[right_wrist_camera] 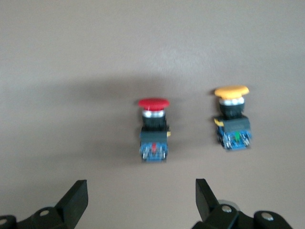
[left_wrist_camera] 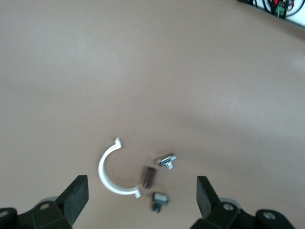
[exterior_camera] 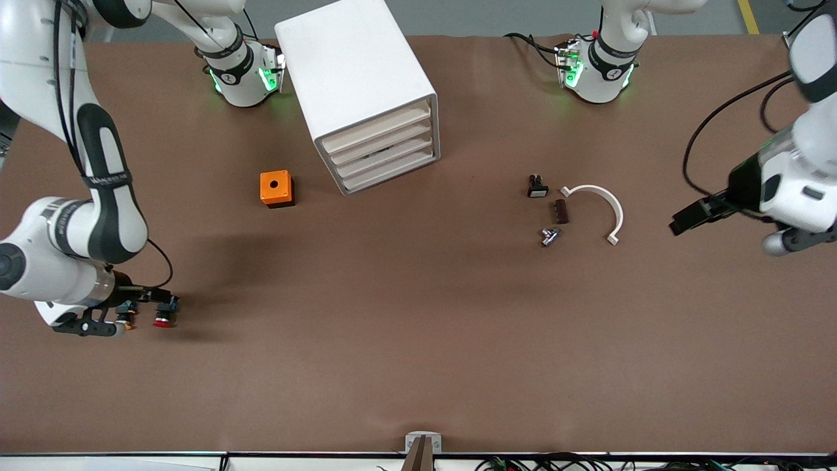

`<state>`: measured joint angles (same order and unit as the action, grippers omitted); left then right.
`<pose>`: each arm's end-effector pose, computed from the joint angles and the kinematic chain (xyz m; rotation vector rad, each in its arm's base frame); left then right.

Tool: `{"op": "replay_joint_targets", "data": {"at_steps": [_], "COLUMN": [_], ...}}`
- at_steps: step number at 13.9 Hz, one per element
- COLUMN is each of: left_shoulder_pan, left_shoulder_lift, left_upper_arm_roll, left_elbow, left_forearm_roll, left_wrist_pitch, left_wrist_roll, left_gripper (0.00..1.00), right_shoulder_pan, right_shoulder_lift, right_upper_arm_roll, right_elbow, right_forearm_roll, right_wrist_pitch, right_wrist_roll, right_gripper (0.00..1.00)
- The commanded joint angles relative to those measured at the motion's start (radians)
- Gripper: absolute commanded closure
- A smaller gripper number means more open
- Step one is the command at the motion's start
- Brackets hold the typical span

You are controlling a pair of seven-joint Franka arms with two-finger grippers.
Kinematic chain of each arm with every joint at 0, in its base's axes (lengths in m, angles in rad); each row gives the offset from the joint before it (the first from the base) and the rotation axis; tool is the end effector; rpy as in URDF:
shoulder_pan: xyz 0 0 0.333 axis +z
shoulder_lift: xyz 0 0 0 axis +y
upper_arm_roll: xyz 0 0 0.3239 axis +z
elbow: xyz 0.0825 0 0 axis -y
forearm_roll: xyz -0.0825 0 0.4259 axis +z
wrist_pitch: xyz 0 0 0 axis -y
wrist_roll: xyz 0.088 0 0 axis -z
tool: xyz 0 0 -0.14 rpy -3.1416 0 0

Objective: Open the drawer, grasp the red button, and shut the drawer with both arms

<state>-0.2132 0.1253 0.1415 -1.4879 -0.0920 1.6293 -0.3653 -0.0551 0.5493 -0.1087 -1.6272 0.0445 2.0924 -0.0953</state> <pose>0.6384 -0.0632 0.5710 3.0316 0.4534 0.0012 0.7048 -0.1065 0.2465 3.1275 -0.1231 -0.1291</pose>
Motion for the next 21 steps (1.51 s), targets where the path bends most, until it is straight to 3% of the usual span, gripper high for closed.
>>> {"op": "replay_joint_targets", "data": {"at_steps": [1, 5, 10, 13, 15, 19, 21], "left_shoulder_pan": [0.073, 0.161, 0.276, 0.285, 0.294, 0.316, 0.314], "left_shoulder_lift": [-0.07, -0.127, -0.171, -0.181, -0.194, -0.233, -0.24], "left_upper_arm_roll": [-0.04, -0.126, -0.284, -0.293, -0.302, -0.368, -0.364], "left_elbow": [-0.02, -0.029, -0.028, -0.031, -0.038, -0.08, -0.091], "left_forearm_roll": [0.018, 0.02, 0.057, 0.058, 0.058, 0.147, 0.15], "left_wrist_pitch": [-0.064, -0.106, -0.158, -0.173, -0.19, -0.193, -0.192], "left_wrist_roll": [0.091, 0.138, 0.132, 0.132, 0.137, 0.141, 0.143], "left_gripper": [0.0, 0.0, 0.0, 0.0, 0.0, 0.0, 0.0], "right_shoulder_pan": [-0.009, -0.014, -0.006, 0.026, 0.072, 0.068, 0.066], "right_shoulder_lift": [-0.121, -0.268, -0.396, -0.456, -0.462, -0.456, -0.454], "right_upper_arm_roll": [0.007, 0.004, 0.007, 0.01, 0.01, 0.007, 0.004], "right_elbow": [-0.025, -0.031, -0.036, -0.034, -0.026, -0.003, -0.002], "right_forearm_roll": [-0.005, -0.006, -0.006, -0.011, -0.057, -0.06, -0.057], "right_wrist_pitch": [-0.119, -0.283, -0.42, -0.457, -0.477, -0.479, -0.483], "right_wrist_roll": [-0.043, -0.043, 0.02, 0.04, 0.078, 0.078, 0.071], "right_gripper": [0.0, 0.0, 0.0, 0.0, 0.0, 0.0, 0.0]}}
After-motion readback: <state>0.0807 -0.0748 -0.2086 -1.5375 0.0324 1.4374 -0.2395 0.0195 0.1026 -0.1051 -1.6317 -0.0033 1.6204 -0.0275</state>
